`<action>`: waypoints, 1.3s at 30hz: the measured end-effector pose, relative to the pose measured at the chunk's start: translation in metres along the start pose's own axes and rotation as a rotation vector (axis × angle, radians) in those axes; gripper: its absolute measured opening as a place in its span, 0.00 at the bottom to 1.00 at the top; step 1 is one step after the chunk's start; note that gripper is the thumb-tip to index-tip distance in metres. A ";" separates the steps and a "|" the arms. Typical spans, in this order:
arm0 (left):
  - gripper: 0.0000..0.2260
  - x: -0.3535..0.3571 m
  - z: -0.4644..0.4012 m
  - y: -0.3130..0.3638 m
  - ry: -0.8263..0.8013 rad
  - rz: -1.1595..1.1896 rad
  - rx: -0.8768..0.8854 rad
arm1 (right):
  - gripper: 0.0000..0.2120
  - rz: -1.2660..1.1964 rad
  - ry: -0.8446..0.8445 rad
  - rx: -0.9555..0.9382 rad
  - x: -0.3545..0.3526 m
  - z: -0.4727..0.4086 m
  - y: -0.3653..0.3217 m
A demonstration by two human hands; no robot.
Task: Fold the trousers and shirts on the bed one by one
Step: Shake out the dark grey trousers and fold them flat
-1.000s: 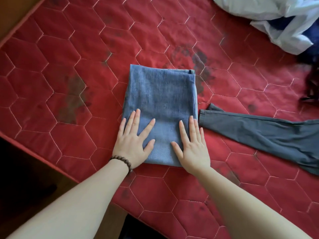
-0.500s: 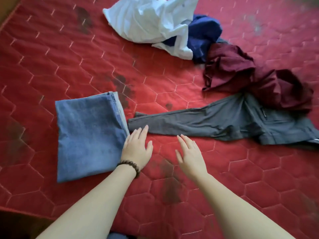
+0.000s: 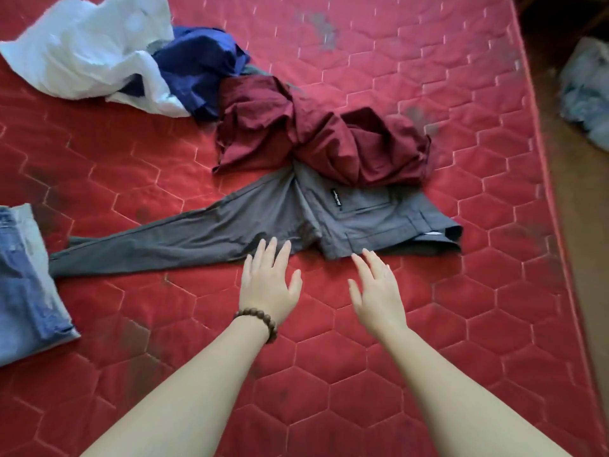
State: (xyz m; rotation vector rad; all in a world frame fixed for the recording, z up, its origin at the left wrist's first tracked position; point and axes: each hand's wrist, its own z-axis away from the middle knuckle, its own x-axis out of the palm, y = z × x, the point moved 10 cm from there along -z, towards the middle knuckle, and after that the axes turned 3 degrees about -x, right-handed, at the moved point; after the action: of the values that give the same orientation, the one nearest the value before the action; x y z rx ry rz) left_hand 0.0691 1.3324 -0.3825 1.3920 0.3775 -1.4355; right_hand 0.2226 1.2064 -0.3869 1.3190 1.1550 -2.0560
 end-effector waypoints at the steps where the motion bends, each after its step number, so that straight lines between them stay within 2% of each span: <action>1: 0.26 0.010 -0.005 0.016 -0.006 -0.010 0.014 | 0.23 0.008 0.004 0.002 -0.007 -0.004 0.016; 5: 0.28 0.048 -0.029 0.066 -0.011 -0.109 0.095 | 0.25 0.063 0.019 0.027 -0.020 -0.021 0.075; 9: 0.35 0.084 -0.061 0.106 0.011 -0.251 0.217 | 0.32 0.205 0.032 0.054 -0.026 -0.048 0.129; 13: 0.43 0.132 -0.091 0.122 -0.081 -0.393 0.309 | 0.42 0.342 -0.022 0.086 -0.024 -0.083 0.176; 15: 0.43 0.151 -0.102 0.113 -0.141 -0.432 0.311 | 0.45 0.383 -0.069 0.122 -0.018 -0.096 0.197; 19: 0.30 0.158 -0.109 0.097 -0.127 -0.384 0.348 | 0.37 0.367 -0.087 0.218 -0.007 -0.109 0.221; 23: 0.22 0.139 -0.106 0.094 -0.044 -0.173 0.346 | 0.25 0.313 0.036 0.190 -0.017 -0.111 0.212; 27: 0.15 0.099 -0.104 0.088 0.057 -0.094 0.254 | 0.20 0.299 0.111 0.097 -0.037 -0.102 0.188; 32: 0.14 0.013 -0.084 0.104 0.201 -0.023 0.295 | 0.17 0.268 0.206 0.074 -0.092 -0.075 0.141; 36: 0.16 -0.087 -0.057 0.122 0.290 0.037 0.302 | 0.13 0.174 0.278 0.065 -0.167 -0.048 0.080; 39: 0.14 -0.177 -0.034 0.141 0.357 0.055 0.331 | 0.13 0.221 0.328 0.006 -0.236 -0.030 0.025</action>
State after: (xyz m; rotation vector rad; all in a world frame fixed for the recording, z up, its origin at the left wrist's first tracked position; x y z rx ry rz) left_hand 0.1613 1.3824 -0.1791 1.9226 0.3331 -1.2400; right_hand 0.3632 1.1999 -0.1935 1.7499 1.0756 -1.7307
